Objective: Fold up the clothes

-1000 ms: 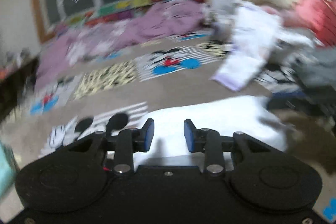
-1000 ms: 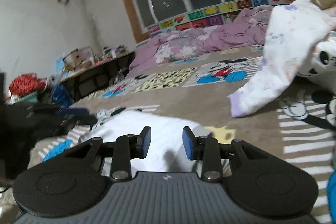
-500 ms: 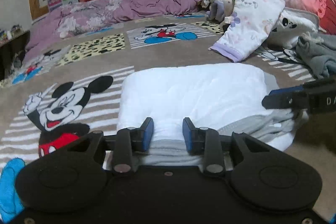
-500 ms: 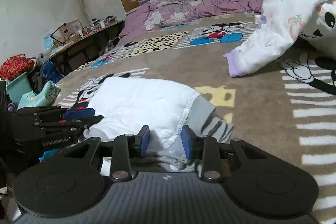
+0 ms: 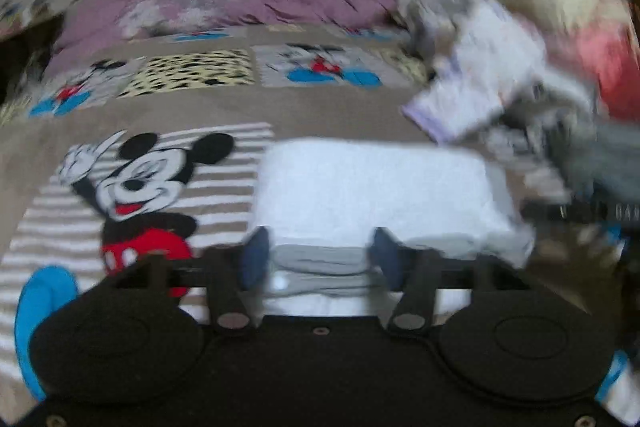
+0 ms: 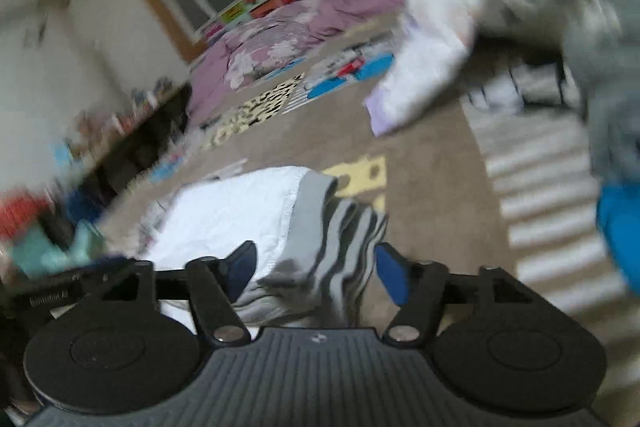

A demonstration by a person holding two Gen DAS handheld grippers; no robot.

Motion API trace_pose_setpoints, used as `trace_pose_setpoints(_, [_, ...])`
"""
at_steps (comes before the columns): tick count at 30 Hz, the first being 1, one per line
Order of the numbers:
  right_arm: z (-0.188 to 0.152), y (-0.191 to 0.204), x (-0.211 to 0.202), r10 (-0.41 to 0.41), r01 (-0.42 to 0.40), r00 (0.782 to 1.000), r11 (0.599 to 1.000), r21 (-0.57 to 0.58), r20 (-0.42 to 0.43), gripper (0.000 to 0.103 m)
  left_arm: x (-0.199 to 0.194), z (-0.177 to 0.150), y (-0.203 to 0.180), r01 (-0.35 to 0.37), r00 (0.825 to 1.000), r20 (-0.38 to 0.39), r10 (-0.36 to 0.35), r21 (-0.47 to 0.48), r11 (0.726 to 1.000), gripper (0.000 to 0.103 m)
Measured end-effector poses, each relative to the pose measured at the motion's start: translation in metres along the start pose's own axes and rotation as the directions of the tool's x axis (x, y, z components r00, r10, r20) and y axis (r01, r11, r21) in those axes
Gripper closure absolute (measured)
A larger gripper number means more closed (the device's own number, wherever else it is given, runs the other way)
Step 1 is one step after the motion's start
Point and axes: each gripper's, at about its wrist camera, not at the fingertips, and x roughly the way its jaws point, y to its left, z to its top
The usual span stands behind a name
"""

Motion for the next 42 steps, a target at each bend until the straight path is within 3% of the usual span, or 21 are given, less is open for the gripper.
trace_pose_setpoints(3, [0.000, -0.017, -0.001, 0.060, -0.059, 0.998, 0.990, 0.132, -0.008, 0.026, -0.004, 0.006, 0.031, 0.019, 1.000, 0.007, -0.018, -0.196, 0.980, 0.037])
trace_pose_setpoints(7, [-0.002, -0.024, 0.010, 0.114, -0.104, 0.993, 0.971, 0.214, -0.034, 0.023, 0.013, -0.001, 0.069, 0.051, 0.997, -0.029, -0.071, -0.434, 0.900, 0.037])
trace_pose_setpoints(9, [-0.004, -0.021, 0.018, 0.120, -0.105, 0.991, 0.969, 0.222, -0.055, 0.023, 0.024, -0.008, 0.081, 0.066, 0.993, -0.047, -0.104, -0.506, 0.860, 0.037])
trace_pose_setpoints(13, [-0.005, -0.016, 0.032, 0.096, -0.084, 0.994, 0.977, 0.197, -0.054, 0.024, 0.044, -0.023, 0.088, 0.108, 0.984, -0.053, -0.170, -0.581, 0.807, 0.037])
trace_pose_setpoints(15, [-0.005, -0.014, 0.039, 0.084, -0.073, 0.995, 0.980, 0.185, -0.054, 0.034, 0.048, -0.026, 0.085, 0.132, 0.981, -0.039, -0.190, -0.586, 0.800, 0.037])
trace_pose_setpoints(16, [-0.007, -0.013, 0.041, 0.089, -0.078, 0.995, 0.981, 0.176, -0.056, 0.037, 0.049, -0.025, 0.082, 0.142, 0.979, -0.036, -0.200, -0.583, 0.800, 0.042])
trace_pose_setpoints(18, [-0.009, -0.010, 0.046, 0.097, -0.087, 0.994, 0.983, 0.159, -0.059, 0.055, 0.051, -0.025, 0.076, 0.164, 0.975, -0.029, -0.220, -0.578, 0.800, 0.059])
trace_pose_setpoints(24, [-0.007, -0.012, 0.038, 0.150, -0.141, 0.988, 0.971, 0.193, -0.029, 0.067, 0.035, -0.007, 0.061, 0.219, 0.968, 0.014, -0.252, -0.546, 0.809, 0.068])
trace_pose_setpoints(30, [0.000, -0.003, 0.009, 0.218, -0.228, 0.974, 0.948, 0.222, 0.066, 0.071, 0.015, 0.023, 0.033, 0.282, 0.955, 0.066, -0.289, -0.500, 0.819, 0.069])
trace_pose_setpoints(34, [0.016, -0.013, -0.028, 0.226, -0.262, 0.960, 0.933, 0.246, 0.166, 0.072, 0.011, 0.048, -0.001, 0.351, 0.933, 0.102, -0.345, -0.473, 0.808, 0.069])
trace_pose_setpoints(38, [0.039, -0.033, -0.081, 0.207, -0.286, 0.933, 0.923, 0.257, 0.295, 0.072, 0.008, 0.073, -0.036, 0.418, 0.906, 0.136, -0.401, -0.443, 0.794, 0.070])
trace_pose_setpoints(42, [0.061, -0.057, -0.142, 0.154, -0.276, 0.891, 0.930, 0.242, 0.427, 0.072, 0.022, 0.092, -0.089, 0.509, 0.856, 0.149, -0.496, -0.411, 0.756, 0.070])
